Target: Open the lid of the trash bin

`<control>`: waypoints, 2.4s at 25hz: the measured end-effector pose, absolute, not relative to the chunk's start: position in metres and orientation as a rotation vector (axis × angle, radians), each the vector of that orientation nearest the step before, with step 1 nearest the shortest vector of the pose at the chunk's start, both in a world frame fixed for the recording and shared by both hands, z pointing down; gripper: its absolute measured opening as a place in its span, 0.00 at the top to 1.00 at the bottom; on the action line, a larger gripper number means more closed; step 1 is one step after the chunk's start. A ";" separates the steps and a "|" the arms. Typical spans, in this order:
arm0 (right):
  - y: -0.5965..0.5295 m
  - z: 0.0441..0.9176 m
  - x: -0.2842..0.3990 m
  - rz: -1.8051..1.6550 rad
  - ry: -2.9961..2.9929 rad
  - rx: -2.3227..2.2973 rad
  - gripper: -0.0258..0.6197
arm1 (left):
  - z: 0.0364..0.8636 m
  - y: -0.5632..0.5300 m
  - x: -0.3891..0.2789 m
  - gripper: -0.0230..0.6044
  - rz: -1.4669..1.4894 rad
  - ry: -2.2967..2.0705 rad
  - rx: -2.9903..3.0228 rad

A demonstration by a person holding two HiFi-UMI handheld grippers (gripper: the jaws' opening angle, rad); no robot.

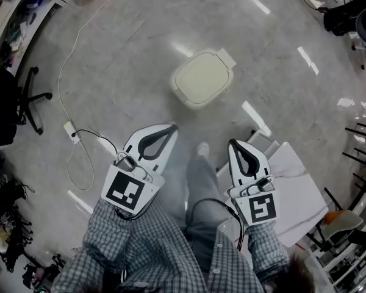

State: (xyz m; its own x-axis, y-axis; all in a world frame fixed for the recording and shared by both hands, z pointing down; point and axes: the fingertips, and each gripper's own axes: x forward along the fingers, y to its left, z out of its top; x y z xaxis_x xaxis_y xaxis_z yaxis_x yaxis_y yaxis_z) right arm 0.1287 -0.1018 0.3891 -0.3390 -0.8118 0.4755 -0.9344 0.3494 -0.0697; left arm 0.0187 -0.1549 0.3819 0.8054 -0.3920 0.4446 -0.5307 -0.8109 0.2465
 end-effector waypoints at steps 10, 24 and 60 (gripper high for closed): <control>-0.125 0.429 0.132 0.537 -2.224 1.581 0.93 | 0.435 -0.168 0.035 0.96 0.612 -0.566 2.695; -0.132 0.478 0.132 0.639 -2.178 1.638 0.93 | 0.528 -0.181 0.040 0.96 0.759 -0.493 2.652; -0.134 0.520 0.134 0.791 -2.056 1.710 0.93 | 0.738 -0.221 0.034 0.96 1.113 -0.497 2.439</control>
